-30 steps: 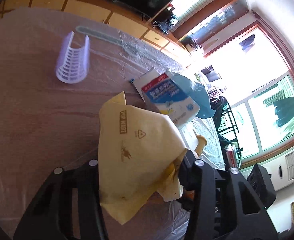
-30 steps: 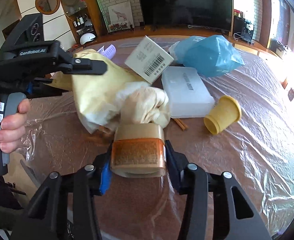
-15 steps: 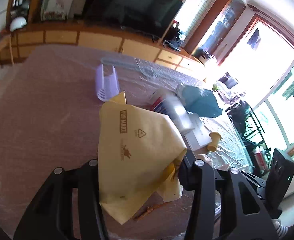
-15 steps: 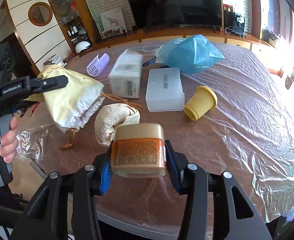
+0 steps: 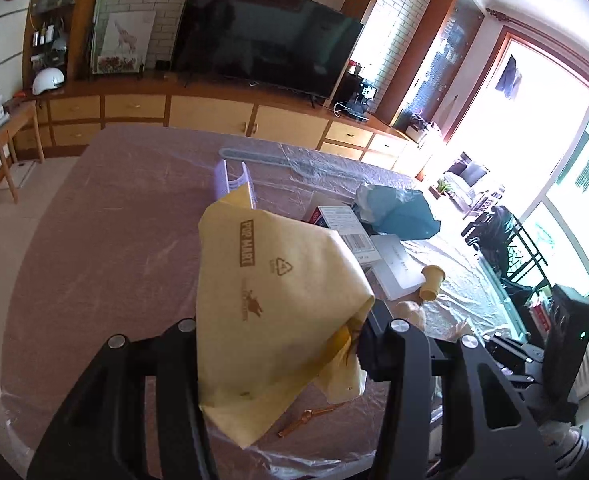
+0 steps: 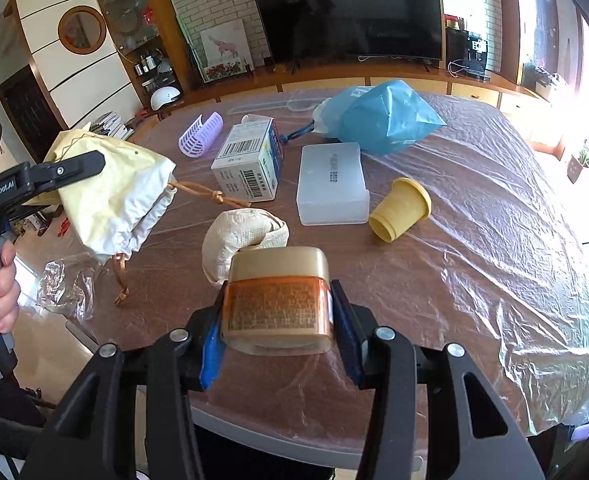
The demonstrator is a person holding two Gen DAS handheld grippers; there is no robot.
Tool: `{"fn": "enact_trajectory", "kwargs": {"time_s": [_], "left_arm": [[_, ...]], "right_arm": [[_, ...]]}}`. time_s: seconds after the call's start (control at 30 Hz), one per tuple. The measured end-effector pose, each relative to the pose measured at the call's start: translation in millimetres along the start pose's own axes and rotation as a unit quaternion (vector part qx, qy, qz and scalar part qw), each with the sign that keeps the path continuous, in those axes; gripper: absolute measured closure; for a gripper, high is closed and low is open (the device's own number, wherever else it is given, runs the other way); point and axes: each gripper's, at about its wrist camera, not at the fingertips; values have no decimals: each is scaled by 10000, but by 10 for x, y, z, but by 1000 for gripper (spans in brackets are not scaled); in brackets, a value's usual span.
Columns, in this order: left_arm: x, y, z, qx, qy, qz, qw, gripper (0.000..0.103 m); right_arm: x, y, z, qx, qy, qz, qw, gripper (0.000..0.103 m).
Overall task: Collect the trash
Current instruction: 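Carry the yellow paper bag and glass jar over the black trash bin with both tools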
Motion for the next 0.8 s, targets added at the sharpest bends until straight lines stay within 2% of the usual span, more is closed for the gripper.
{"fn": "enact_trajectory", "kwargs": {"time_s": [0.1, 0.37, 0.8], "left_arm": [[58, -25, -26, -40, 20, 48, 10000, 53], [184, -104, -149, 153, 84, 175, 9997, 53], [432, -319, -405, 784, 286, 531, 9951, 53]], "right_arm": [[7, 16, -28, -21, -3, 3, 10000, 57], [67, 16, -171, -183, -8, 61, 9998, 57], [206, 85, -500, -569, -45, 140, 9983, 57]]}}
Point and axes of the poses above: each gripper's, at about its wrist camera, not at the fingertips, and z roughly the way its jaws point, y to its left, x to its underside, and after that the axes turned 4 degrees about -x, right-handed
